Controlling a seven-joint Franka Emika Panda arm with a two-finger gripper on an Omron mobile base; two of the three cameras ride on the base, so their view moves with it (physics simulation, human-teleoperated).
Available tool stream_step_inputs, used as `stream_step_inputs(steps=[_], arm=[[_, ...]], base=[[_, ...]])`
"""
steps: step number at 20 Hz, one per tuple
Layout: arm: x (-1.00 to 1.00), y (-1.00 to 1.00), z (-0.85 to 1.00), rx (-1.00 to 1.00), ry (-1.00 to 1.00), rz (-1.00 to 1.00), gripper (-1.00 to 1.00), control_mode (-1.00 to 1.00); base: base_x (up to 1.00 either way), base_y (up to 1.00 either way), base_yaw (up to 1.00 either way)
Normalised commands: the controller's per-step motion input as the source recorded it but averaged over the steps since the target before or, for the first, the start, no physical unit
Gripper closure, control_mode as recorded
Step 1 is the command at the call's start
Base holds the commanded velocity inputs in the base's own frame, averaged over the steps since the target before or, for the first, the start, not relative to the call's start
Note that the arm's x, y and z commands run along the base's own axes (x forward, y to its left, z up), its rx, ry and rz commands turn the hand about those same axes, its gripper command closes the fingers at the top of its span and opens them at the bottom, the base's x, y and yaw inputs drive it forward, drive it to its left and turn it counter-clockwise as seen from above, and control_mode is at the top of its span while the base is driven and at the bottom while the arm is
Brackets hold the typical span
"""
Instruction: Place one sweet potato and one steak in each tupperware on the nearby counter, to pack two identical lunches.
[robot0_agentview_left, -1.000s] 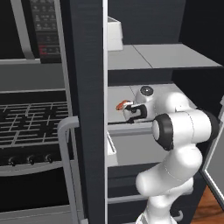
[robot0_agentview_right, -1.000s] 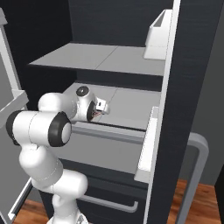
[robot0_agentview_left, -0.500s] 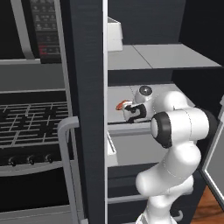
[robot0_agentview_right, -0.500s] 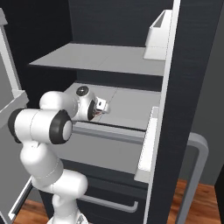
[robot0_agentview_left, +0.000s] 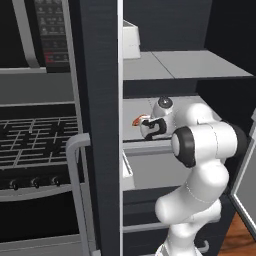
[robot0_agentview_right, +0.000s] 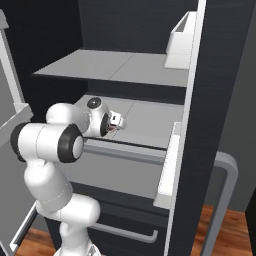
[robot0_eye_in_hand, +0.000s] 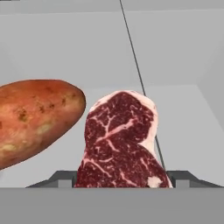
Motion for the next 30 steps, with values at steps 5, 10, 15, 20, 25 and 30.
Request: stream_step_inputs(steps=[5,10,15,20,25,30], arm=[[-0.17,-0.10,-0.12,0.00,-0.04,0.00,1.00,-1.00],[-0.99,-0.56,0.13,0.06,0.00,0.00,1.00,-1.00],[-0.97,-0.40,0.66,0.04,0.00,0.06,1.00,-1.00],[-0.95,-0.05,1.00,0.00,0.04,0.13,1.00,-1.00],[-1.00,0.04,0.90,0.00,0.08,0.18,1.00,-1.00],[-1.00,0.19,0.61,0.00,0.06,0.16,1.00,-1.00]], base=[[0.00,0.00,0.00],[0.00,0.00,0.00],[0.00,0.00,0.00],[0.00,0.00,0.00],[0.00,0.00,0.00],[0.00,0.00,0.00]])
